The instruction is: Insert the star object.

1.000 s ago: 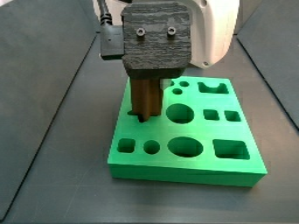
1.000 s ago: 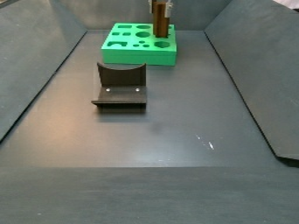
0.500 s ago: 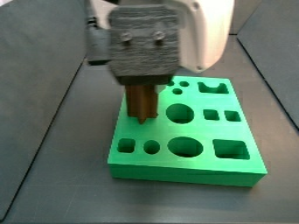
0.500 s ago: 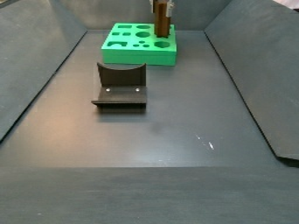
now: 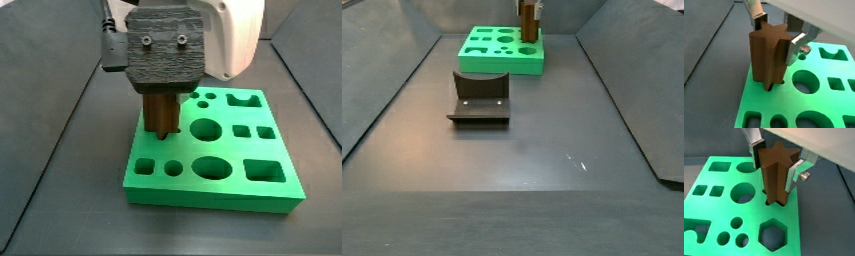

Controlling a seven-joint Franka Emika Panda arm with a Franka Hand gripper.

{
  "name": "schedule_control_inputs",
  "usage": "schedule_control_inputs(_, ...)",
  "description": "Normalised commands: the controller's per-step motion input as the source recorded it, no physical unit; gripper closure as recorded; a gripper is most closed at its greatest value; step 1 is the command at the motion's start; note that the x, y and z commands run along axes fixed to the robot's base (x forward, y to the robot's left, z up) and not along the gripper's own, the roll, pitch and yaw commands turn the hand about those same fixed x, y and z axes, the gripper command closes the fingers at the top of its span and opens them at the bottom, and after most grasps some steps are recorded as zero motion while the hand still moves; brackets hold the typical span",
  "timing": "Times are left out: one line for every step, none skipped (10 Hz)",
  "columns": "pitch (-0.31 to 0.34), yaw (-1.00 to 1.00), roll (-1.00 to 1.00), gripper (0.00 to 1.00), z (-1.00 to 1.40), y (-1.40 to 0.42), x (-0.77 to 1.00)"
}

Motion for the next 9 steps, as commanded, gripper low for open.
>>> schedule_control_inputs(0.019, 0.00, 0.01, 1.00, -0.67, -0.05, 0.22)
schedule_control_inputs(0.051, 0.05, 0.12, 1.00, -0.95, 0.01, 0.16)
schedule_control_inputs(0.047, 0.00, 0.14, 1.00, -0.92, 0.13, 0.20)
schedule_control_inputs(0.080, 0.00, 0.13, 1.00, -0.89, 0.23, 0.29)
schedule_control_inputs(0.006, 0.00, 0.09, 1.00, -1.00, 0.32, 0.12)
schedule_control_inputs(0.000, -0.03, 0.13, 1.00, -1.00, 0.47, 0.00)
schedule_control_inputs(0.000, -0.12, 0.15, 1.00, -0.82, 0.64, -0.15)
schedule_control_inputs(0.000, 0.00, 0.16, 1.00, -0.87, 0.75, -0.40)
schedule_control_inputs(-0.314, 0.41, -0.02, 1.00, -0.62, 0.62, -0.35)
